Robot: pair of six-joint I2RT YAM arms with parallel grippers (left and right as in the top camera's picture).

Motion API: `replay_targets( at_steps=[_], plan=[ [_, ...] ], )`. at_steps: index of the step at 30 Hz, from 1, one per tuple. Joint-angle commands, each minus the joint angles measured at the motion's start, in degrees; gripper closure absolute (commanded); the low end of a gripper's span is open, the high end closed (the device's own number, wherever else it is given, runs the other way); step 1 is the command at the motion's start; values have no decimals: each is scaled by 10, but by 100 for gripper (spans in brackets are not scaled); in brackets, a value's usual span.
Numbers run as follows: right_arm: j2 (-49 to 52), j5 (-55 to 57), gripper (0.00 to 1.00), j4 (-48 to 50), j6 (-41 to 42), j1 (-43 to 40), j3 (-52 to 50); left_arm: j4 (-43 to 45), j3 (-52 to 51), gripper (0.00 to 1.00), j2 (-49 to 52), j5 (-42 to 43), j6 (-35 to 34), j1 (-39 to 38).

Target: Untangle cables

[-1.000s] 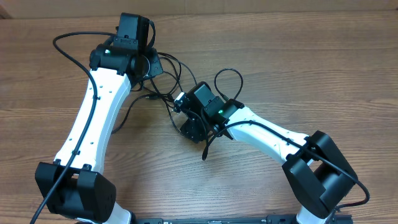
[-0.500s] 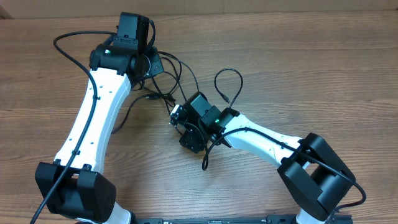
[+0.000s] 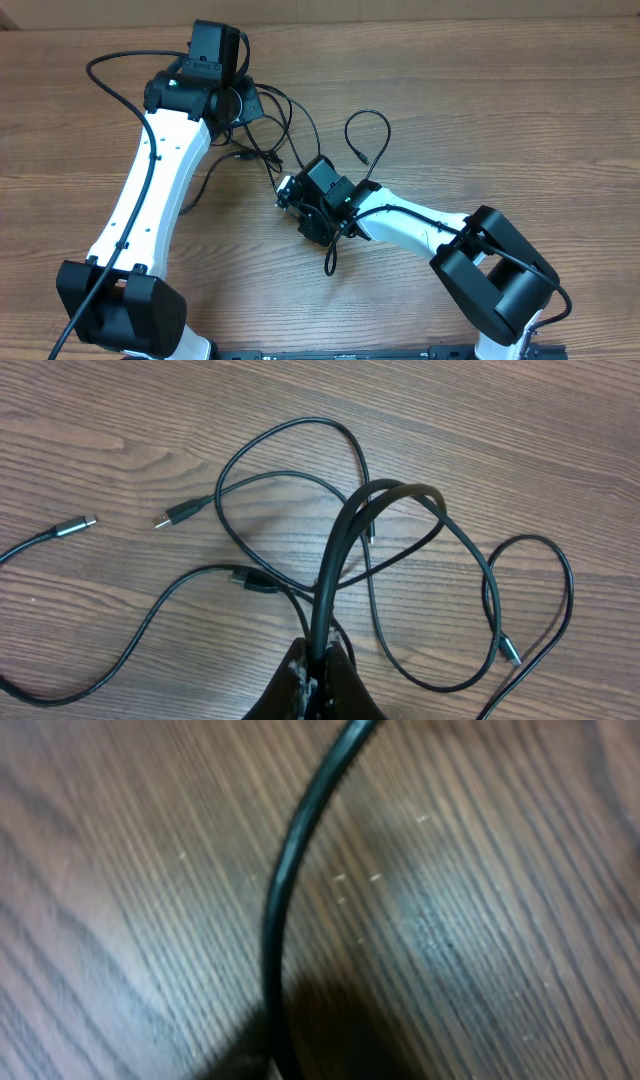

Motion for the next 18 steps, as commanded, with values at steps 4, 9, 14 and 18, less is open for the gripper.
replay_targets(
  at_steps=[4,9,14,18],
  plan=[
    [-28,39,96,-15,81,-20,15,-5,0,96,1,2,-7,2],
    [-91,92,96,-86,136,-67,59,-14,0,96,1,-6,2,3],
    [-169,118,96,-177,167,-149,96,-25,0,96,1,-33,2,3],
    [-226,118,96,-208,167,-243,109,-34,0,96,1,-48,2,3]
  ],
)
